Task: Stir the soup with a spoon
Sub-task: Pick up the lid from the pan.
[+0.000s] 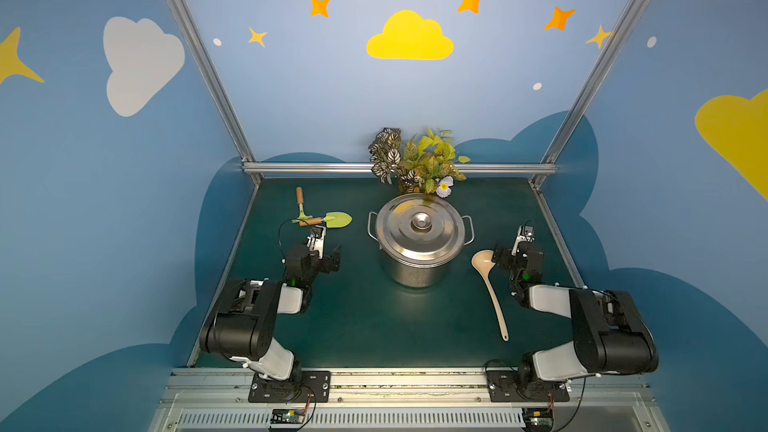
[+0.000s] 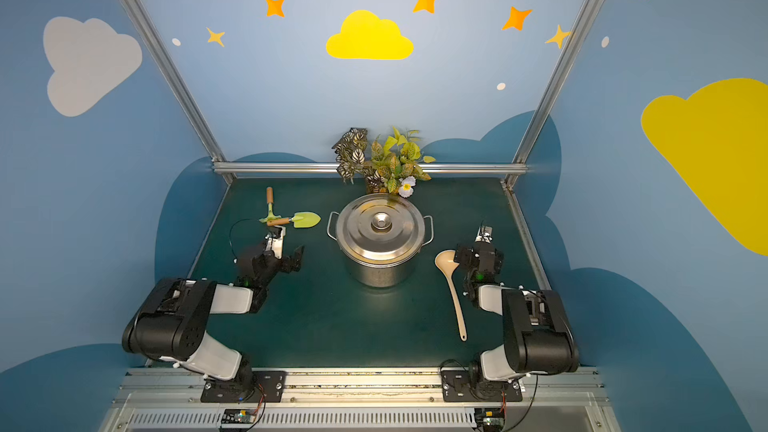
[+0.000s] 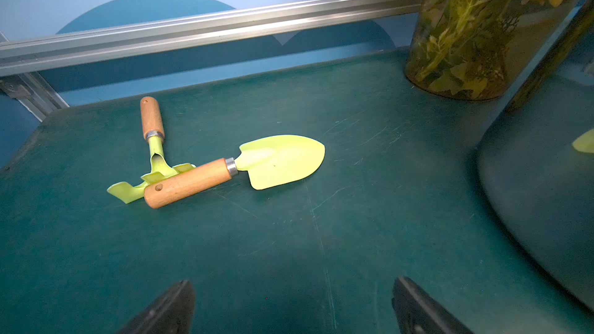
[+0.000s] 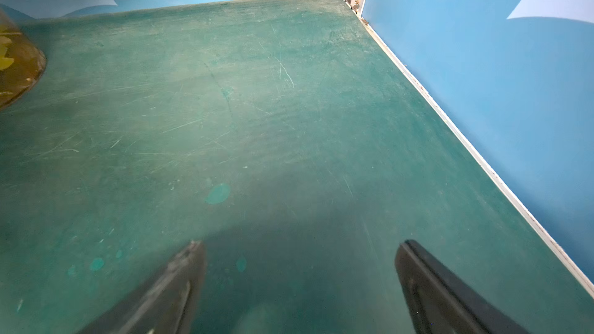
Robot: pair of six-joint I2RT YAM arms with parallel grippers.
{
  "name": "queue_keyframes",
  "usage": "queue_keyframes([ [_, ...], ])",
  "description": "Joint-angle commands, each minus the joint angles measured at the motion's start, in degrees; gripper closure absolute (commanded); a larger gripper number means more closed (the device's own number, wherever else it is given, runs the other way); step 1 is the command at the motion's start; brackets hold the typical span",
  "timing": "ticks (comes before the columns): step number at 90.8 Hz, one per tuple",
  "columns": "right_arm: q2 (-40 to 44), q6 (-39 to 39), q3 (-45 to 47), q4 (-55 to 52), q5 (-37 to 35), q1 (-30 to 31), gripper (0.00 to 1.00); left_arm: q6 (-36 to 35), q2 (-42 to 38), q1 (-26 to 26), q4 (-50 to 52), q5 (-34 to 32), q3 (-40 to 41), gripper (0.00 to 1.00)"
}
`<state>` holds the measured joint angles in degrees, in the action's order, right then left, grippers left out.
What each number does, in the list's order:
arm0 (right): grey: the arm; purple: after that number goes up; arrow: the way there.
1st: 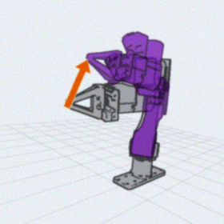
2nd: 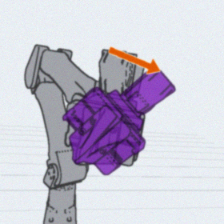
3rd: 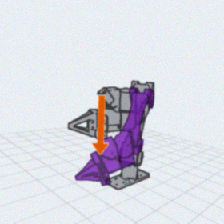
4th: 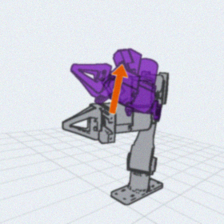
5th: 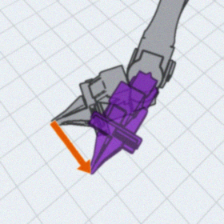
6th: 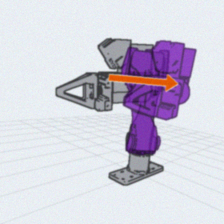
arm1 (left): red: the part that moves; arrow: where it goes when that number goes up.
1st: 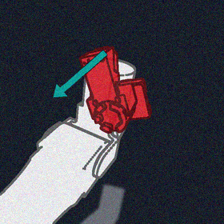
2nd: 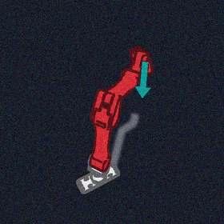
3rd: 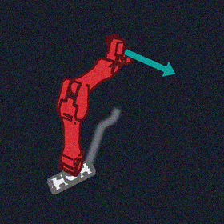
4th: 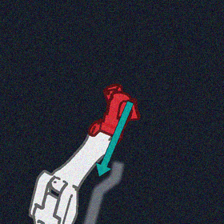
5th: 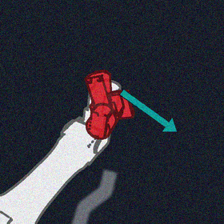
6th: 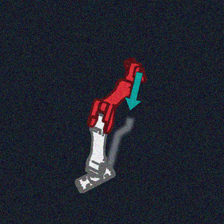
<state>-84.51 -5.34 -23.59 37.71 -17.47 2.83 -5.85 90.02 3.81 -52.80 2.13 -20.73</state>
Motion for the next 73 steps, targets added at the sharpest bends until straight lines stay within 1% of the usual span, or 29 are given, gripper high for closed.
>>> queue_keyframes([
  [1, 0.7, -0.26, -1.24, -0.18, 0.18, 0.21, 0.02, -0.47, 0.24, 0.12, -1.03, 0.24, -0.5, 0.0],
  [39, 0.93, -0.51, -0.94, 0.25, 2.1, -0.79, 0.02, -0.61, 0.18, 0.16, -1.04, 0.27, -0.44, 0.0],
  [41, 1.21, -0.23, -0.91, 0.52, 2.12, -0.74, 0.02, -0.89, 0.05, 0.32, -1.25, -0.21, -0.27, 0.0],
  [45, 2.61, 0.79, -1.22, -0.32, 2.16, -0.45, 0.02, -1.43, -0.7, 1.56, -1.62, -3.85, 0.13, 0.0],
  [50, 5.81, 2.15, -3.32, -5.1, 1.01, 0.34, 0.02, -2.03, -3.28, 3.28, -2.0, -8.41, 1.28, 0.0],
  [52, 7.42, 2.0, -4.97, -10.4, 0.35, 0.62, 0.02, -2.23, -4.96, 3.85, -1.58, -10.71, 1.78, 0.0],
  [56, 10.86, -0.76, -8.61, -20.69, -1.47, 1.1, 0.02, -2.58, -8.48, 5.42, 1.02, -14.4, 2.02, 0.0],
  [59, 13.08, -3.07, -11.3, -25.86, -3.03, 1.18, 0.02, -2.84, -11.5, 5.96, 3.85, -15.83, 1.56, 0.0],
  [62, 14.95, -5.05, -13.42, -31.09, -4.05, 1.15, 0.02, -2.77, -14.93, 6.36, 8.27, -16.75, 0.86, 0.0],
  [66, 17.19, -7.71, -16.28, -36.45, -4.45, 1.07, 0.02, -0.66, -19.73, 6.54, 14.05, -17.87, -0.82, 0.0],
  [73, 21.09, -13.42, -21.27, -45.24, -4.31, 0.99, 0.02, 4.24, -28.5, 6.56, 30.08, -19.91, -6.49, 0.0],
])
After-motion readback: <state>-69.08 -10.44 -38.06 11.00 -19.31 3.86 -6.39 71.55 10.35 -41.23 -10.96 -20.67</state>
